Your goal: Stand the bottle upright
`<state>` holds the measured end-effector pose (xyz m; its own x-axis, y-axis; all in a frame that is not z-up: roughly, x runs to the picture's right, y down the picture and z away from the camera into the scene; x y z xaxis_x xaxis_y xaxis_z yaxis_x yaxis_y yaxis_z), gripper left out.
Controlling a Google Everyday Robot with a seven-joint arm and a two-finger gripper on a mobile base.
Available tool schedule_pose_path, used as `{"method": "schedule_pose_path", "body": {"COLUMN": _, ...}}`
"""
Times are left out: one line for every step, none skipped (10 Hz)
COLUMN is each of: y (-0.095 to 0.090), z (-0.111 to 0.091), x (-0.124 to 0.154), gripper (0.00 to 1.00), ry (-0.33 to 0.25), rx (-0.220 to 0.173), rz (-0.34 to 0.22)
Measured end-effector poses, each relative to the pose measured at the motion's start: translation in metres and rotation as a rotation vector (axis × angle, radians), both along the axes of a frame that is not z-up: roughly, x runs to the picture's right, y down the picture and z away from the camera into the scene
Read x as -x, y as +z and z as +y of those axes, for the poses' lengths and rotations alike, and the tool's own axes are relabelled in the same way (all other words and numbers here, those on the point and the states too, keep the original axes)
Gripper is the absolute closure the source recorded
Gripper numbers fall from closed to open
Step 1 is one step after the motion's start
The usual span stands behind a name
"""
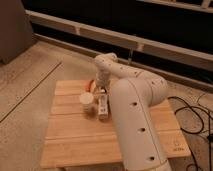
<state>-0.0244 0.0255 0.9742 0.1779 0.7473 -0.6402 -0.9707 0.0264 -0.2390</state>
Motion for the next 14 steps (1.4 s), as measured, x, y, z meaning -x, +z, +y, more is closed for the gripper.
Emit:
{"method": "schedule_pose_path", "body": {"y": 0.003, "z": 0.0, "x": -0.002, "gripper": 0.35, "ry": 0.001, "rx": 0.002, "rz": -0.003}}
{"method": "schedule_pose_path", "body": {"y": 0.007, "z": -0.002, "x": -0.003, "gripper": 0.35, "ry": 0.005, "rx": 0.003, "rz": -0.009}}
{"method": "schedule_pose_path", "body": {"y": 0.01, "z": -0.002, "x": -0.004, "gripper": 0.35, "ry": 0.006, "rx": 0.007, "rz": -0.013}}
{"method": "schedule_pose_path", "body": {"y": 0.013, "z": -0.002, "x": -0.006, "gripper": 0.35, "ry": 0.009, "rx": 0.012, "rz": -0.018}}
{"method": "schedule_pose_path", "body": {"y": 0.016, "z": -0.002, "x": -0.007, "gripper": 0.36, "ry": 0.006, "rx": 0.016, "rz": -0.021}}
{"method": "schedule_pose_path", "body": {"y": 0.019, "z": -0.002, "x": -0.008, "gripper": 0.45, "ry": 0.008, "rx": 0.019, "rz": -0.036}}
{"method": "schedule_pose_path", "body": {"y": 0.02, "z": -0.002, "x": -0.008, "gripper": 0.53, "ry": 0.007, "rx": 0.02, "rz": -0.043}}
{"method": "schedule_pose_path", "body": {"y": 0.02, "z": -0.002, "x": -0.007, "gripper": 0.65, "ry": 0.002, "rx": 0.021, "rz": -0.047}}
{"method": "schedule_pose_path", "body": {"y": 0.02, "z": -0.003, "x": -0.004, "gripper": 0.77, "ry": -0.002, "rx": 0.02, "rz": -0.049}}
{"method": "schedule_pose_path", "body": {"y": 0.019, "z": -0.004, "x": -0.001, "gripper": 0.87, "ry": -0.006, "rx": 0.02, "rz": -0.052}}
{"method": "schedule_pose_path", "body": {"y": 0.018, "z": -0.005, "x": 0.002, "gripper": 0.96, "ry": -0.006, "rx": 0.019, "rz": -0.053}}
{"method": "schedule_pose_path", "body": {"y": 0.016, "z": -0.004, "x": 0.004, "gripper": 1.0, "ry": -0.005, "rx": 0.019, "rz": -0.049}}
{"method": "schedule_pose_path", "body": {"y": 0.014, "z": -0.005, "x": 0.005, "gripper": 1.0, "ry": -0.006, "rx": 0.016, "rz": -0.046}}
{"method": "schedule_pose_path", "body": {"y": 0.011, "z": -0.005, "x": 0.005, "gripper": 1.0, "ry": -0.007, "rx": 0.014, "rz": -0.04}}
